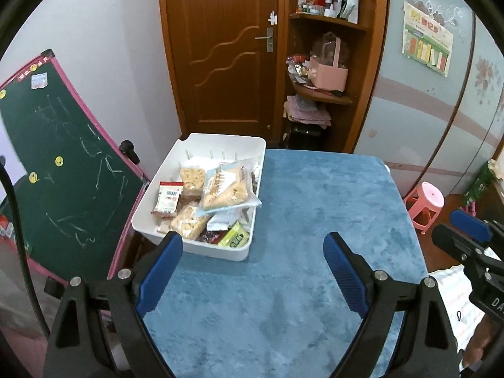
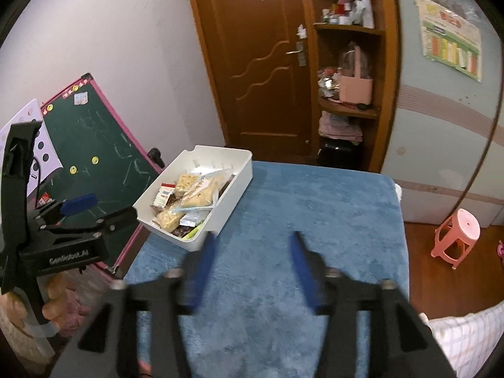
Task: Organize snacks
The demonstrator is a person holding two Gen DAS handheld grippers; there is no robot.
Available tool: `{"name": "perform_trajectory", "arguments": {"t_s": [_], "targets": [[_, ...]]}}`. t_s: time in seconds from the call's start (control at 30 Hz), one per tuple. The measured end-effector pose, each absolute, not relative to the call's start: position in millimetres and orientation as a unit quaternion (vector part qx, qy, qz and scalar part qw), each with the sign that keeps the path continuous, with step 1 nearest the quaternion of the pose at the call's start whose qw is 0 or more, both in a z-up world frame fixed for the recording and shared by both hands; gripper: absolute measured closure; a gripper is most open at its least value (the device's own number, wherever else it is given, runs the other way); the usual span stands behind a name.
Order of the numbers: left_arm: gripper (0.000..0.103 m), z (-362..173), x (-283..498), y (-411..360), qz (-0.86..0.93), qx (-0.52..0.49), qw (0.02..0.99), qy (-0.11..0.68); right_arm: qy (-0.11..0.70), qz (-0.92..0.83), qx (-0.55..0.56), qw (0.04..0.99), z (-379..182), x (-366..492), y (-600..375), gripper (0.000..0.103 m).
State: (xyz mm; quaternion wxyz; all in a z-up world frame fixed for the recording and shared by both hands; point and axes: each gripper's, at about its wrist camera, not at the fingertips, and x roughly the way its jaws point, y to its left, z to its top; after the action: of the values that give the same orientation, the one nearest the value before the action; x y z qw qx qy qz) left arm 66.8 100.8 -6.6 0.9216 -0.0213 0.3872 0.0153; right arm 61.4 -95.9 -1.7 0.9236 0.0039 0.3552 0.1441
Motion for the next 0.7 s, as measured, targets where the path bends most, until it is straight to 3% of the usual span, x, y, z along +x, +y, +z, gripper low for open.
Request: {"name": "perform_trajectory", "arguments": {"t_s": [0.4, 0.7], "targets": [[0.008, -14, 8, 77, 0.012, -0.023, 0.933, 0.359, 0.327, 0.119, 0.030, 0.937, -8, 1, -102, 0.043], [0.008, -24, -18, 60, -0.014, -0.014, 0.935, 0.353, 0.348, 0.113, 0.043, 0.930, -26, -30, -109, 0.043]]}}
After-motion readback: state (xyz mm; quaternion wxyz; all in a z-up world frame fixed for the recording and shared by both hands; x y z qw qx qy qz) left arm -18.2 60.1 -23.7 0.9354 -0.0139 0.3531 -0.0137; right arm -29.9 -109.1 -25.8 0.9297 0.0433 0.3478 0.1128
